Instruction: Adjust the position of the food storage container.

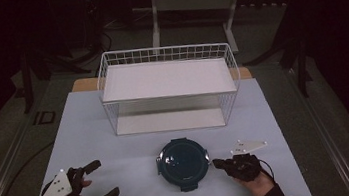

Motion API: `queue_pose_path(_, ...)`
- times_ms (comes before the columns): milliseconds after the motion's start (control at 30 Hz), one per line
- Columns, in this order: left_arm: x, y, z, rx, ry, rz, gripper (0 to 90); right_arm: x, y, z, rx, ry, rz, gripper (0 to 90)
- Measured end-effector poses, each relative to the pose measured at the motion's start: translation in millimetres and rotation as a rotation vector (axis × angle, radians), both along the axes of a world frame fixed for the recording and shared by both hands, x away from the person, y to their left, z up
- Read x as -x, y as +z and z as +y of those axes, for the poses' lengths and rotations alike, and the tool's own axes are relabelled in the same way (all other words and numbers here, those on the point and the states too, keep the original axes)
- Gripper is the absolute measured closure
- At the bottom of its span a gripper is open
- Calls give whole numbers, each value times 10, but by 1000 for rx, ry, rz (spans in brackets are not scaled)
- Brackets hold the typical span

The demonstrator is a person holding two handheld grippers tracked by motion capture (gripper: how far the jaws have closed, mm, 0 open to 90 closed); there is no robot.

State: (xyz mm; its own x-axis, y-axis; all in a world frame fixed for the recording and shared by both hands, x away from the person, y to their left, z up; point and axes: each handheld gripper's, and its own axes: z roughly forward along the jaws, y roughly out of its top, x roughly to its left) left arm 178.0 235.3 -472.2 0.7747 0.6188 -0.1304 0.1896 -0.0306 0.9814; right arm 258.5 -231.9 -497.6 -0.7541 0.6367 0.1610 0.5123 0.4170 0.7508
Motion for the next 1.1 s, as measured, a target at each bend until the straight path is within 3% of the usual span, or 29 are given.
queue_pose_path(333,3,1,-6,-4,0,-1,7,-59,7,75,-13,9,-8,900)
queue_pose_path(567,-4,-3,-19,-5,-2,2,6,-94,-12,117,-34,13,10,900)
queue_pose_path(1100,1,-1,-14,-8,-6,0,6,-92,-8,365,-31,73,13,900)
